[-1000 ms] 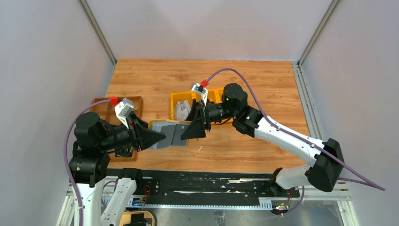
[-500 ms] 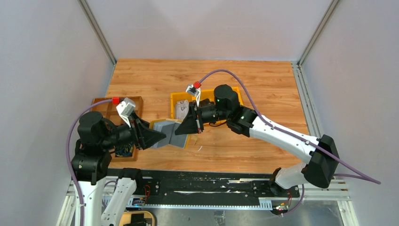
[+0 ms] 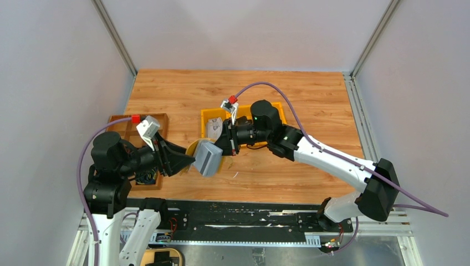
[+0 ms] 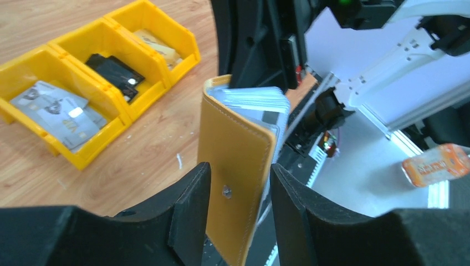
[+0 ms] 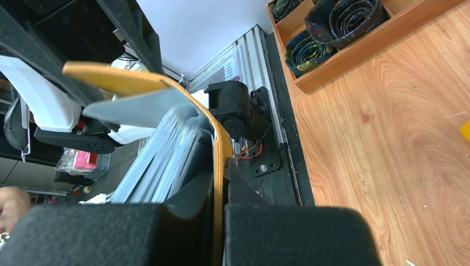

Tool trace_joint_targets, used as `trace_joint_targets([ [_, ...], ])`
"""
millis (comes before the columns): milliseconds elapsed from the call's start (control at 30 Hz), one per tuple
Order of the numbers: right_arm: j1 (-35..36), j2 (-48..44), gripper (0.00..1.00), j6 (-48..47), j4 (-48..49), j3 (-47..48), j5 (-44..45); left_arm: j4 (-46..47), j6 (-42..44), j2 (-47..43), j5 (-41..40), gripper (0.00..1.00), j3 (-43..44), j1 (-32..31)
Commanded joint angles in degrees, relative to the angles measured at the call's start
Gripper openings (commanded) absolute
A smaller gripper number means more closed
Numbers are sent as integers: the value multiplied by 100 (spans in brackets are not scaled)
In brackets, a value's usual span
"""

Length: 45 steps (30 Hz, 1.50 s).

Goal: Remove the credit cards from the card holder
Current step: Remove the credit card from the card holder.

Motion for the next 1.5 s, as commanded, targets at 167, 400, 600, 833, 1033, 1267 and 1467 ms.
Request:
trace_joint_targets([
  [167,219,-76,0,57,-531,661,593,-40,-72,-98,-122,91,-50,-15],
  [400,632,30,0,12,-1142,1189,1621,-42,-123,-306,66,97,-371,-14],
  [600,842,211,0,-49,-1325,1491,2012,-20,89,-486,-216,96,-372,-15],
  [833,864,218,0,-80,-1316,1475,1979,-15,646,-699,-902,79,-273,-14],
  [1033,864,104,0,-102,-1273,1343,1946,-16,815,-723,-1510,59,-74,-14],
  [1267,870,307,0,9,-1248,1533,1999,-7,349,-680,-41,97,-343,-14],
  [1467,908,384,0,16,-1279,1686,2076,-15,493,-758,-222,96,-600,-16],
])
